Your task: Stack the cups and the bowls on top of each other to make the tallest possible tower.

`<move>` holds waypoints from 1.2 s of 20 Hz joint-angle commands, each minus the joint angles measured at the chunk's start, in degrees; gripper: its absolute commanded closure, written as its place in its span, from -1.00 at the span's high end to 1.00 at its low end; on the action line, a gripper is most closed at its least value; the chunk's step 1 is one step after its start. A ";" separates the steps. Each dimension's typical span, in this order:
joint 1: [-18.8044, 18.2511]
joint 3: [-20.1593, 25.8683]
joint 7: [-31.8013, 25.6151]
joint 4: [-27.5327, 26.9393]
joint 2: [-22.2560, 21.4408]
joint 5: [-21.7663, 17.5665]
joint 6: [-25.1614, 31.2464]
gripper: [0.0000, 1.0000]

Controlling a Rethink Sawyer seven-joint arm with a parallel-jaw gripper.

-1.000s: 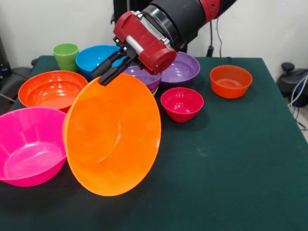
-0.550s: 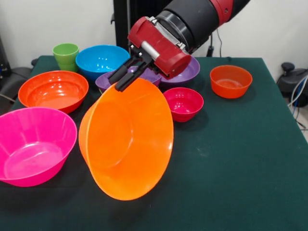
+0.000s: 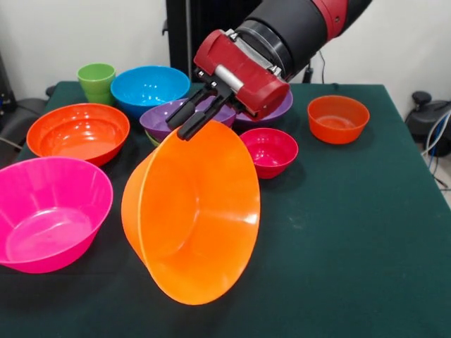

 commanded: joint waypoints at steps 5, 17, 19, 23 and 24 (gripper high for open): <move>0.01 11.04 6.05 0.18 0.94 -6.04 -2.80 -1.00; 0.70 10.43 7.53 2.14 1.42 -7.25 -4.28 -1.00; 0.38 10.82 7.50 2.52 1.00 -8.07 -4.91 -1.00; 0.22 10.96 7.69 3.41 0.61 -8.94 -5.81 -1.00; 0.18 11.05 7.70 3.62 0.50 -9.16 -6.01 -1.00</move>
